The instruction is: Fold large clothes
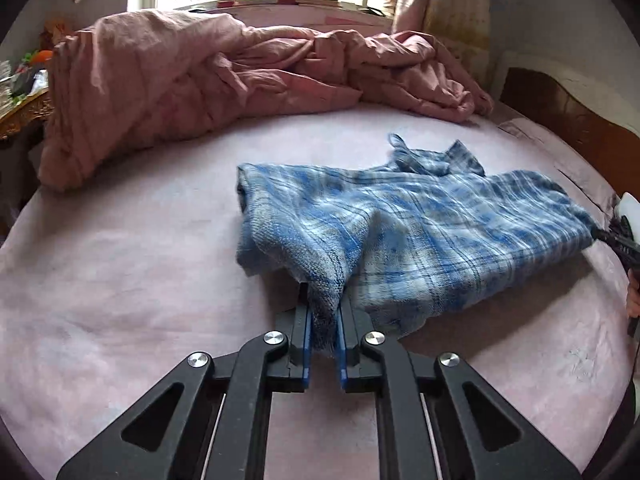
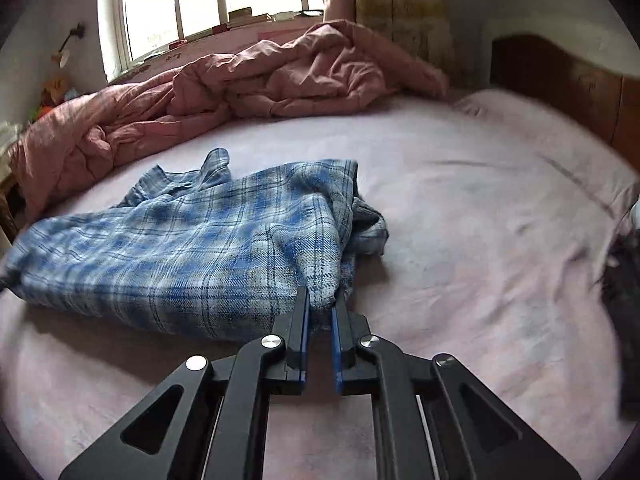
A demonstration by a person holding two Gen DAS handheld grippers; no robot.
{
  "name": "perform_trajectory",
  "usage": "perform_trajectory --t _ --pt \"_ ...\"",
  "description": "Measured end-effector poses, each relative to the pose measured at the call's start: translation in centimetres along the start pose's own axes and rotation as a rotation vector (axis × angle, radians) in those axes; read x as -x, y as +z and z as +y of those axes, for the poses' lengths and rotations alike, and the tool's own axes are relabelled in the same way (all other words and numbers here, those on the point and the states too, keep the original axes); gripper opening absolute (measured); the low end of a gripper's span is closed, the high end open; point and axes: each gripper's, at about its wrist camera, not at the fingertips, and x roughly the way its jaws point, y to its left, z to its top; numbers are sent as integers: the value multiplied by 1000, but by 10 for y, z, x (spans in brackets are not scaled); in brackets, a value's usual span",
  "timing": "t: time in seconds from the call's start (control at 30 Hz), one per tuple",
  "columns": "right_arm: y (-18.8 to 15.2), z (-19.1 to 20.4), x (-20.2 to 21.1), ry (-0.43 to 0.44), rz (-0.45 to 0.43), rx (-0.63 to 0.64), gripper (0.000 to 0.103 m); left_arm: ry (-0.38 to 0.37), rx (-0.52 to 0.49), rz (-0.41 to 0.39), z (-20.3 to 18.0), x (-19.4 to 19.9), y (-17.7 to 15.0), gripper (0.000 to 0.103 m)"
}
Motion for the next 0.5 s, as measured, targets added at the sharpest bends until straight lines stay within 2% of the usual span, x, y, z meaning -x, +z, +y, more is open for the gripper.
perform_trajectory --t 0.07,0.1,0.13,0.2,0.3,0.37,0.4,0.43,0.47,0.5 --pt "-3 0 -5 -13 44 -1 10 64 -8 -1 -1 2 -7 14" --pt "-7 2 -8 -36 63 -1 10 134 -40 -12 -5 2 -10 16" --pt "-6 1 -8 -53 64 1 11 189 -75 -33 -9 3 -12 16" --pt "-5 3 -1 -73 34 2 14 235 -114 -88 -14 8 -13 23" --pt "-1 8 24 -80 -75 2 21 177 -118 -176 -22 23 -9 39" --pt "1 14 34 -26 -108 14 34 124 -123 -214 -32 32 -6 43" --pt "2 20 38 7 -124 27 48 99 -133 -214 -35 32 -5 43" --pt "0 24 42 29 -136 48 57 71 -149 -203 -42 31 -3 43" --pt "0 32 43 49 -142 91 57 44 -171 -187 -50 28 -2 43" --pt "-3 46 43 31 -151 175 57 8 -211 -158 -60 23 -3 43"
